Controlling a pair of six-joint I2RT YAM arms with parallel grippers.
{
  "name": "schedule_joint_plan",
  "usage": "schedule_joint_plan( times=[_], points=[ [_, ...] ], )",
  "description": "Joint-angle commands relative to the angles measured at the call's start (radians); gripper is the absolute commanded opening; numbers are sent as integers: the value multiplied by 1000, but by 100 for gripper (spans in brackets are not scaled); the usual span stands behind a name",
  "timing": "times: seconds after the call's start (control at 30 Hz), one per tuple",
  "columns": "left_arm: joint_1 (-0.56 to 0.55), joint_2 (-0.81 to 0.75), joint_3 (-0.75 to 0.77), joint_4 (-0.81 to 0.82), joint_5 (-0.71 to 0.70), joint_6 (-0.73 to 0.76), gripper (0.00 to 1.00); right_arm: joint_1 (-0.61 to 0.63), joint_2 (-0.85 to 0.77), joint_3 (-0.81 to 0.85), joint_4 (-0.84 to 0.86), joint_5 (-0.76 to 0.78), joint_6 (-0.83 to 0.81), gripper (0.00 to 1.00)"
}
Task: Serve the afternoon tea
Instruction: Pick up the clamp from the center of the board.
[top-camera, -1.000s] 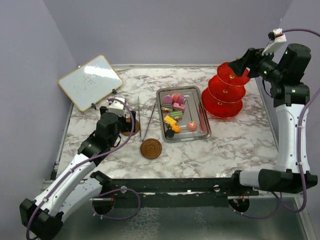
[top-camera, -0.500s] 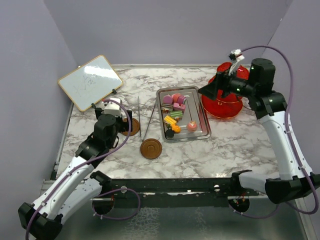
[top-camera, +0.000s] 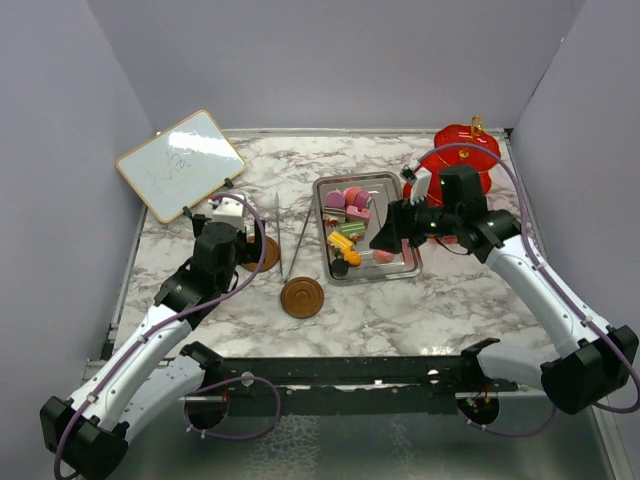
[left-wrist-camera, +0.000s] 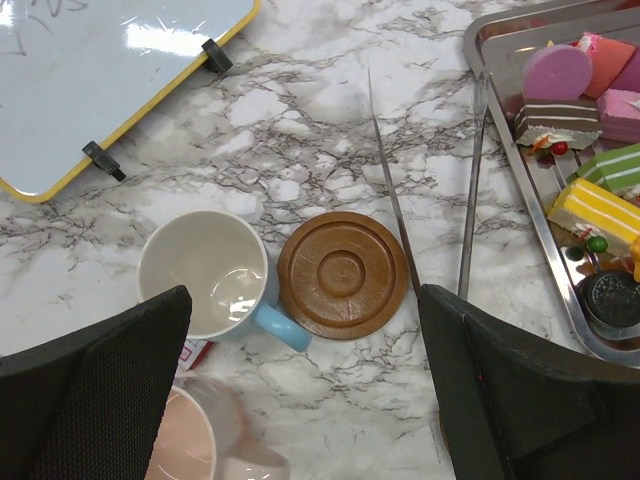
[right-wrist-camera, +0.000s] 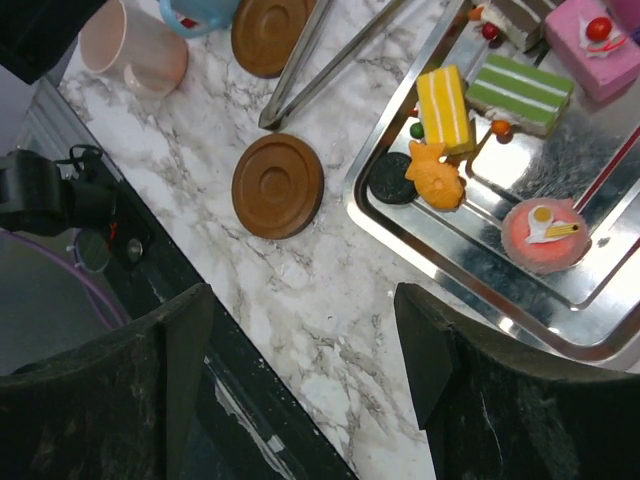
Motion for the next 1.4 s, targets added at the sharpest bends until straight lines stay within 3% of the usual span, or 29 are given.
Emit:
schedule_joint_plan(
  times=[0.0, 0.5, 0.73, 0.93, 1.13, 1.37],
  points=[
    [11, -1, 31, -8, 24, -6, 99, 76, -9, -6, 20, 116, 62, 73],
    [92, 6, 29, 12, 117, -13, 99, 168, 21, -10, -3, 141, 135, 73],
    [118, 15, 28, 18, 139, -10, 99, 258, 94, 6, 16, 267, 183, 73],
    [119, -12, 20, 18, 96, -10, 99, 415, 258, 96, -8, 516, 263, 72],
    [122, -47, 12, 17, 44, -16, 99, 459, 315, 110, 59, 577, 346, 72],
    [125, -43, 11, 14, 30, -13, 99, 460, 361, 111, 56, 559, 333, 72]
  ],
)
